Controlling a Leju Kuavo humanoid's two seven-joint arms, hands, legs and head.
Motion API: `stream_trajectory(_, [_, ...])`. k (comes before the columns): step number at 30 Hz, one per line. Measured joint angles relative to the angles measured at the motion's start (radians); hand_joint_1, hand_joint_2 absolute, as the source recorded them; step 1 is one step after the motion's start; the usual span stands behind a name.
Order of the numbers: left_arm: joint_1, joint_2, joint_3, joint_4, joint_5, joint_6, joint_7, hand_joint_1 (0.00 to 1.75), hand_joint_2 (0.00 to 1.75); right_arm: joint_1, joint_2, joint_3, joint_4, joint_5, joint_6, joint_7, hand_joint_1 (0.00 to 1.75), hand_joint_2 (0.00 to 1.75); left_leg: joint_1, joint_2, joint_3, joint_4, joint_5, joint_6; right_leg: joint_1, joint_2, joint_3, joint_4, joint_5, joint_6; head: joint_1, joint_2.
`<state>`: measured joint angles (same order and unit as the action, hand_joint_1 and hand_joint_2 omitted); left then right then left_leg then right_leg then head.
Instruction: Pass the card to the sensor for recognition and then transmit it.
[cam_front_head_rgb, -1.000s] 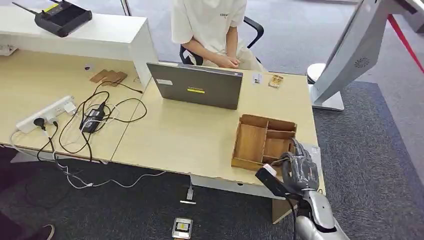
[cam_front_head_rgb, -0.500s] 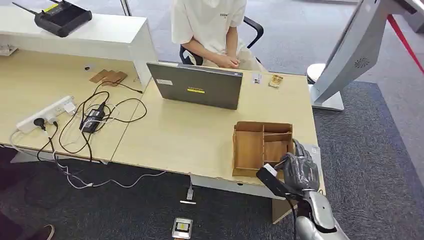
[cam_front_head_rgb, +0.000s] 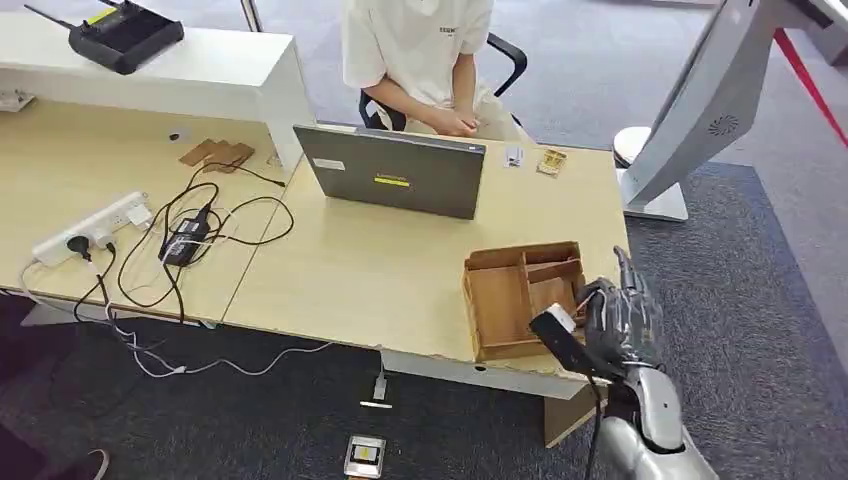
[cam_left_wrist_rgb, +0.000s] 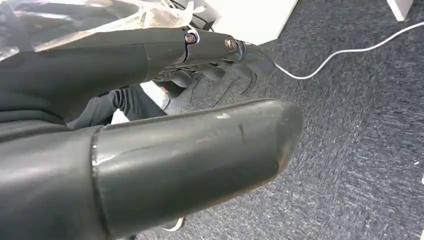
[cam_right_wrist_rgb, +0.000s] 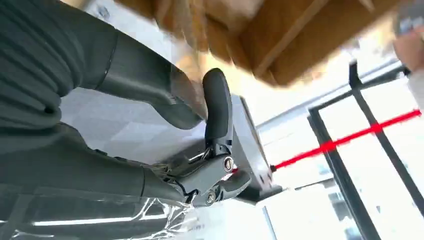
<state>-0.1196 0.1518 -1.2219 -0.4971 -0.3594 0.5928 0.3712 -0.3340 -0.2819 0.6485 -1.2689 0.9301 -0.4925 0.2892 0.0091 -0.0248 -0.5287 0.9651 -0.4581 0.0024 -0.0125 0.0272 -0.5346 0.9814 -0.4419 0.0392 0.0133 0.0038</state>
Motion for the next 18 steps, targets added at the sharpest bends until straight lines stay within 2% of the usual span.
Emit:
stream_trajectory(9, [-0.002, 0.0, 0.0, 0.0, -0.011, -0.008, -0.001, 0.0, 0.0, -0.052, -0.027, -0.071, -0.152, 0.011, 0.01, 0.025, 1.75, 1.75, 0.0, 0.0, 0.0, 0.0, 0.0, 0.0, 0.0, 0.0, 0.0, 0.0, 0.0, 0.0, 0.0, 0.0])
stream_trajectory(18, [-0.006, 0.0, 0.0, -0.001, -0.029, -0.018, 0.0, 0.0, 0.0, -0.111, -0.017, -0.078, -0.162, -0.085, 0.066, 0.008, 1.75, 1.75, 0.0, 0.0, 0.0, 0.0, 0.0, 0.0, 0.0, 0.0, 0.0, 0.0, 0.0, 0.0, 0.0, 0.0])
